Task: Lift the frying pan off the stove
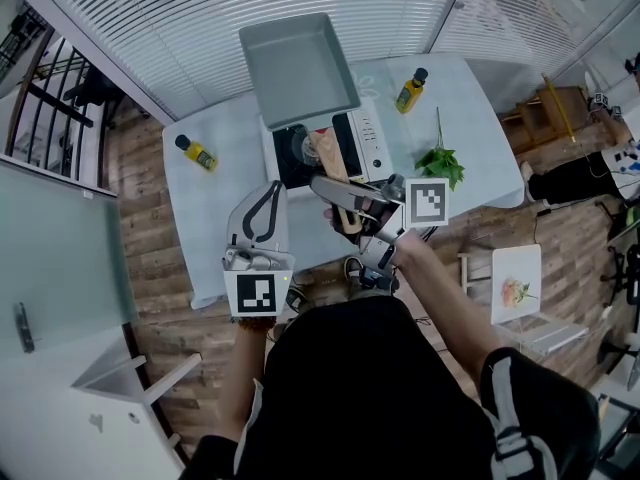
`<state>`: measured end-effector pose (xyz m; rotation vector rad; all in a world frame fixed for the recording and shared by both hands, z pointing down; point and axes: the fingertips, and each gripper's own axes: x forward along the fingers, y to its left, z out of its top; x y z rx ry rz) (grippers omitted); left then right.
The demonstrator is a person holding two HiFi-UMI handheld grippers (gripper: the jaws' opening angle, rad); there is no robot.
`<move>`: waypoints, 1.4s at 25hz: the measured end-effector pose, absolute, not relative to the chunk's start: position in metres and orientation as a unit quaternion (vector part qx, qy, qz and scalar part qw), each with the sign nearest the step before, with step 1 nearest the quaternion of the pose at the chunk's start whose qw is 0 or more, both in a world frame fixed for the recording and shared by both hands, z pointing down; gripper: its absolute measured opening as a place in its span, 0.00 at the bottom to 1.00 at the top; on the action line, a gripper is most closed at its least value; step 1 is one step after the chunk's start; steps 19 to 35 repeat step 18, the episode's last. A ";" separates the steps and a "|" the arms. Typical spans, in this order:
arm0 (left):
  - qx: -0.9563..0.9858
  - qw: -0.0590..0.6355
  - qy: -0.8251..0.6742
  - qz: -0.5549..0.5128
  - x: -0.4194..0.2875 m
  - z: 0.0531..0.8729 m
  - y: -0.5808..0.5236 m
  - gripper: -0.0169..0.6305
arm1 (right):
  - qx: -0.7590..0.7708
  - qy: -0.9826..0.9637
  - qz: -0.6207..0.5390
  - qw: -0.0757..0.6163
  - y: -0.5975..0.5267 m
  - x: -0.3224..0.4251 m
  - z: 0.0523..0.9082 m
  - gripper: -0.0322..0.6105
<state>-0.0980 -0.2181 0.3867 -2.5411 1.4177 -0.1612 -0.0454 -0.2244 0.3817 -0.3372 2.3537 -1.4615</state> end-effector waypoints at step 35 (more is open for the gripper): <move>-0.866 0.124 0.480 -0.061 -0.097 0.387 -0.217 0.05 | -0.103 0.822 -0.528 0.190 -0.223 -0.046 0.368 0.19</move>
